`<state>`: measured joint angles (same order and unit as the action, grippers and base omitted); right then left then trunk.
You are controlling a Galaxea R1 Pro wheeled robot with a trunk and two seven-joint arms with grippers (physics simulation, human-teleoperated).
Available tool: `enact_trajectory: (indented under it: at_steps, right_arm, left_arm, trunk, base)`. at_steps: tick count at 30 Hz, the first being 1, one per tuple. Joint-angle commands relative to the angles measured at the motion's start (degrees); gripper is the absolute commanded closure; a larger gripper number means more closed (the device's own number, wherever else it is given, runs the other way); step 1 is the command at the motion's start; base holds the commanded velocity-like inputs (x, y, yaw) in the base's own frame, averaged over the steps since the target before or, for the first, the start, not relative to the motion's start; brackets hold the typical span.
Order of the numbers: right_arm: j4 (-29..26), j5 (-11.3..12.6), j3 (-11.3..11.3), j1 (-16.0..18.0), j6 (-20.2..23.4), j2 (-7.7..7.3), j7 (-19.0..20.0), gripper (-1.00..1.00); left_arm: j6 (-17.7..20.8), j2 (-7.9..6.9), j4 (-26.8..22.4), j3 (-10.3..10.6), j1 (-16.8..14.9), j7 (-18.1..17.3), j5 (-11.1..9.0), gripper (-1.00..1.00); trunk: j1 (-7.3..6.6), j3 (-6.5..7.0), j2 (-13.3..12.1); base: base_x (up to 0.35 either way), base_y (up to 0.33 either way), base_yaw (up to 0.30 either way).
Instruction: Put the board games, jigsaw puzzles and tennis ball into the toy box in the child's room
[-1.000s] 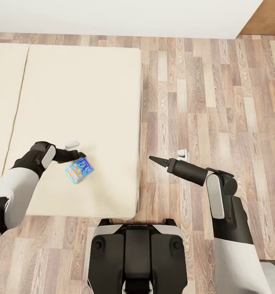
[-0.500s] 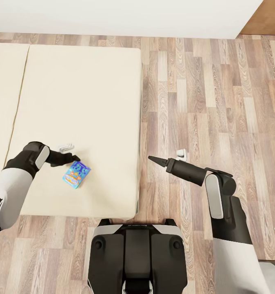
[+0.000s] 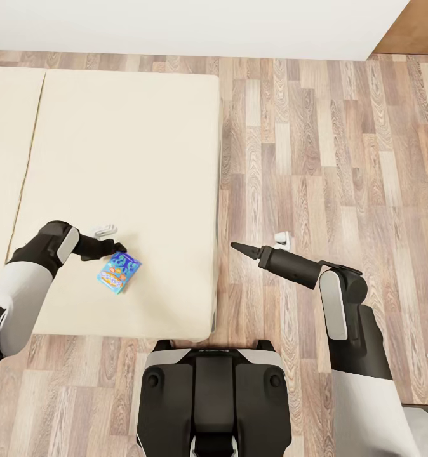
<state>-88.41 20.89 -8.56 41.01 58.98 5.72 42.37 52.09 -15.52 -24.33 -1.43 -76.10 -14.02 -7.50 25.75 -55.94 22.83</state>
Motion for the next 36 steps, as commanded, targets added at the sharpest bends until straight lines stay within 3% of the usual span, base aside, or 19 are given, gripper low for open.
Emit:
enact_trajectory:
  at_steps: [1,15,22,29,36]
  right_arm:
    - [0.0,-0.3,-0.1,0.0,0.3,0.07,0.4,-1.0]
    - [0.0,-0.3,-0.1,0.0,0.3,-0.01,0.4,-1.0]
    - [0.0,-0.3,-0.1,0.0,0.3,-0.01,0.4,-1.0]
    - [0.0,-0.3,-0.1,0.0,0.3,-0.01,0.4,-1.0]
    - [0.0,-0.3,-0.1,0.0,0.3,-0.01,0.4,-1.0]
  left_arm:
    - [0.3,0.03,0.0,-0.2,0.0,0.0,-0.3,-1.0]
    - [0.2,0.06,0.0,-0.2,0.0,-1.0,-0.4,-1.0]
    - [0.0,0.11,0.0,-0.1,0.1,-5.6,-0.3,-1.0]
    - [-0.4,0.04,0.0,3.5,0.2,-7.6,-0.4,-1.0]
    - [-0.5,-0.08,0.0,4.9,0.2,-7.8,-0.5,-1.0]
  trunk:
    - [0.04,-0.06,0.1]
    - [0.04,-0.06,0.1]
    - [0.04,-0.06,0.1]
    - [0.04,-0.06,0.1]
    - [0.04,-0.06,0.1]
  base:
    - [0.0,0.0,0.0]
    - [0.0,0.0,0.0]
    - [0.0,0.0,0.0]
    - [0.0,0.0,0.0]
    - [0.0,0.0,0.0]
